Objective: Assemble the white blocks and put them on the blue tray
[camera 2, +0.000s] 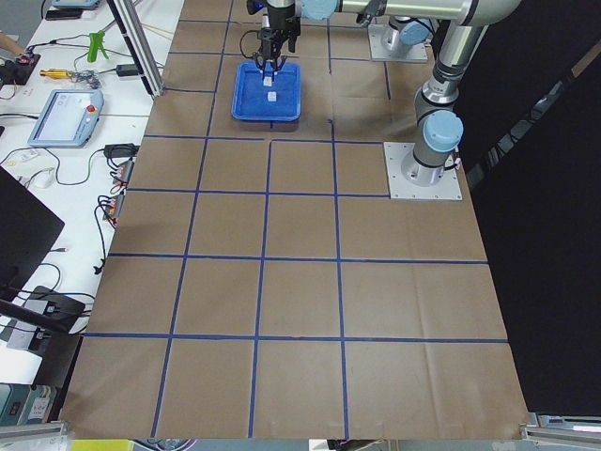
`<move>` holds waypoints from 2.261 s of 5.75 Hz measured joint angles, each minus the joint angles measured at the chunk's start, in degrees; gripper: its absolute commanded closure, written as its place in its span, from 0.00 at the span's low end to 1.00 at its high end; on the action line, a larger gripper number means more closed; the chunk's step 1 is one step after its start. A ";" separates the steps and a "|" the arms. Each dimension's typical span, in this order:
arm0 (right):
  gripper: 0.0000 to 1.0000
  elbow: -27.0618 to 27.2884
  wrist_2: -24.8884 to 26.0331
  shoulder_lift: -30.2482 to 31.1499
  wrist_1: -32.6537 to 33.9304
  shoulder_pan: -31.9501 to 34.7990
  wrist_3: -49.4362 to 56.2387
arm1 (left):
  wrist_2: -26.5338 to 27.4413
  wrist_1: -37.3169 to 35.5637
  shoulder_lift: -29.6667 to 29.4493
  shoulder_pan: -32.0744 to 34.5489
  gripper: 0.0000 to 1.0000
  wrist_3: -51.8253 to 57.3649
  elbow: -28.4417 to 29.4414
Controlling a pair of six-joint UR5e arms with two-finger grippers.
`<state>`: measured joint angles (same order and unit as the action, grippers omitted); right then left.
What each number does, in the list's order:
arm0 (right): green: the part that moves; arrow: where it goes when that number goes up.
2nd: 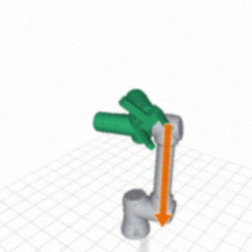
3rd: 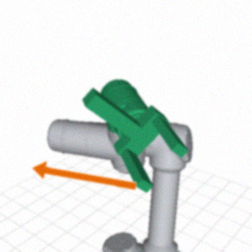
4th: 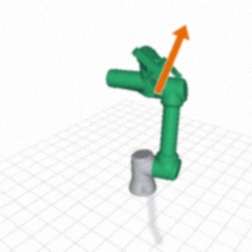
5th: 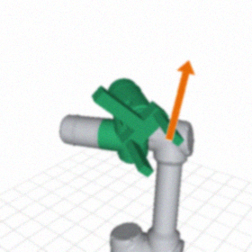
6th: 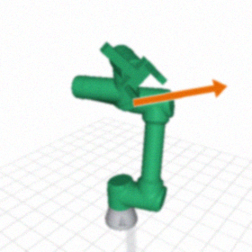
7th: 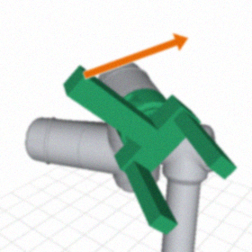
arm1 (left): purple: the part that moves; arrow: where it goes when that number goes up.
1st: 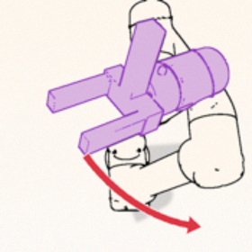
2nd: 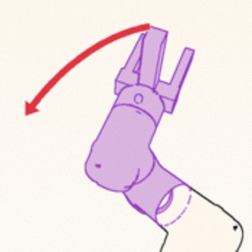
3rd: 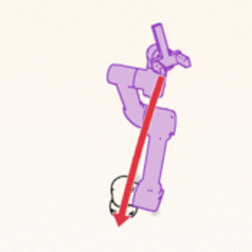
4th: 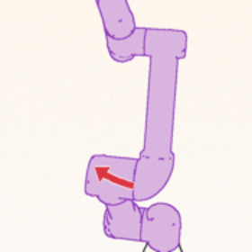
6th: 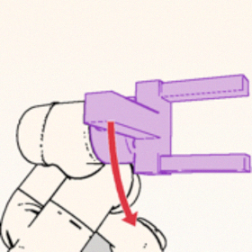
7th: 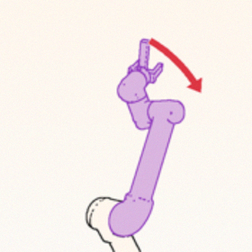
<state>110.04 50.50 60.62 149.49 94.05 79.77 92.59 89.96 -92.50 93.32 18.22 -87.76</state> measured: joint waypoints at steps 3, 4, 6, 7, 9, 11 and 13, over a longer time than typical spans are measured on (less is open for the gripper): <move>0.77 1.37 0.62 -1.44 0.56 0.08 -0.14 | -1.07 0.21 0.98 0.15 0.01 -27.77 0.25; 0.77 1.65 0.64 -1.53 0.73 0.12 -0.14 | -2.57 -0.36 1.33 0.14 0.01 -25.81 0.37; 0.77 1.69 0.49 -1.98 2.15 0.22 -0.16 | -4.43 -4.08 1.34 -0.60 0.01 -21.27 0.04; 0.77 1.68 0.33 -2.21 2.51 0.28 -0.20 | -4.35 -4.93 1.30 -0.63 0.01 -20.85 -0.01; 0.77 1.69 0.08 -2.40 2.70 0.33 -0.23 | -4.17 -5.03 1.82 -0.67 0.01 -20.77 -0.02; 0.77 1.70 0.03 -2.50 2.61 1.11 -0.25 | -4.29 -5.24 1.86 -0.83 0.01 -20.77 0.03; 0.77 1.73 0.19 -2.52 2.65 1.78 -0.31 | -4.38 -5.31 1.80 -0.86 0.01 -20.79 0.04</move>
<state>111.77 50.70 58.10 152.13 95.83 79.46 88.22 84.64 -90.70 92.46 -2.57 -87.72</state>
